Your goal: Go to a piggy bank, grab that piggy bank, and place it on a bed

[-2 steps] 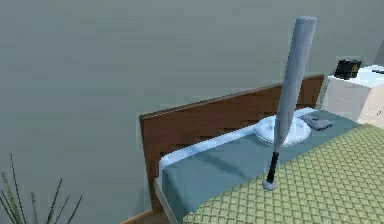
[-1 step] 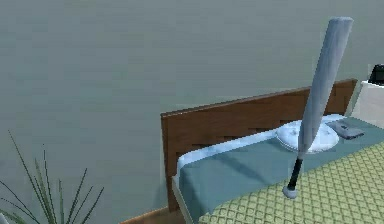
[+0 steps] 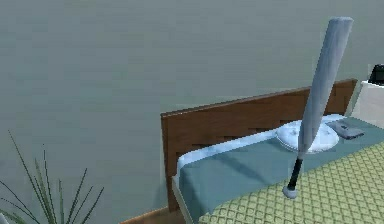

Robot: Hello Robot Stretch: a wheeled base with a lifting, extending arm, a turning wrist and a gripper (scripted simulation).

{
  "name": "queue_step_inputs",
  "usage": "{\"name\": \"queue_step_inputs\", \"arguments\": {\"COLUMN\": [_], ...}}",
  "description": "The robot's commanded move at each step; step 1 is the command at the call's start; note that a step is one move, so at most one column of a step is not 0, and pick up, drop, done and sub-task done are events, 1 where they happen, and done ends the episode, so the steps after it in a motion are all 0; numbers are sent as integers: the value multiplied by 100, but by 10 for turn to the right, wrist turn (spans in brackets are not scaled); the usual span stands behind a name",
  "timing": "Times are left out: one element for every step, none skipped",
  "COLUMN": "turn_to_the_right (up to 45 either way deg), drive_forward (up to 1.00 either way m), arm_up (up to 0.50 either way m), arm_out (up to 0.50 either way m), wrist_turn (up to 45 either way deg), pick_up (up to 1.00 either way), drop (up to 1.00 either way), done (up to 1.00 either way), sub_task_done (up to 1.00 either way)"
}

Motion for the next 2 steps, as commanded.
{"name": "queue_step_inputs", "arguments": {"turn_to_the_right": [0, 0], "drive_forward": [0, 0], "arm_up": [0, -22], "arm_out": [0, 0], "wrist_turn": [390, 0], "pick_up": [0, 0], "drop": [0, 0], "done": [0, 0], "sub_task_done": [0, 0]}}
